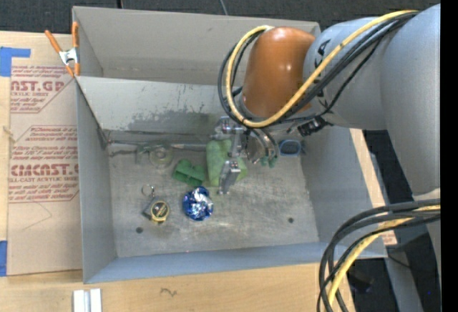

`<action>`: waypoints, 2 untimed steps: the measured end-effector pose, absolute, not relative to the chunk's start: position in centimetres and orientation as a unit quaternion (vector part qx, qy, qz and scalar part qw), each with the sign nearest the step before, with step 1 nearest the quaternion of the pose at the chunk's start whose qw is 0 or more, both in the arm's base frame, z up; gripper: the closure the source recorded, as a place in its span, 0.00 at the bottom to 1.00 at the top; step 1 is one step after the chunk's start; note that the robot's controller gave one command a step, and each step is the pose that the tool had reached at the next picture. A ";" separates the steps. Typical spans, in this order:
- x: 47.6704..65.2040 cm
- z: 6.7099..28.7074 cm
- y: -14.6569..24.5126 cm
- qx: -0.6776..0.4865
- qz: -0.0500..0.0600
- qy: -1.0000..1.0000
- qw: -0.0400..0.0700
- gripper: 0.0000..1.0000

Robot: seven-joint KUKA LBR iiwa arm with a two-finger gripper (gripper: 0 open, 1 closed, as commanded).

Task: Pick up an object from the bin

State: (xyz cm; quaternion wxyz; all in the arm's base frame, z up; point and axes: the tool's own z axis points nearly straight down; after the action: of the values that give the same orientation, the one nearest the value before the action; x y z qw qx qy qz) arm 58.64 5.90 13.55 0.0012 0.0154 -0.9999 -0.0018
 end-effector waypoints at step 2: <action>55.4 7.4 10.0 -0.015 -0.002 -1.000 0.000 1.00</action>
Offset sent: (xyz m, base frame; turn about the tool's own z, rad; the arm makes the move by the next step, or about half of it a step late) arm -0.0338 0.0371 -0.0655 0.0647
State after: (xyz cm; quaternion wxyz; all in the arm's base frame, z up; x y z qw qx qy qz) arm 55.39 9.97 7.44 0.0000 -0.0155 -0.9999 -0.0024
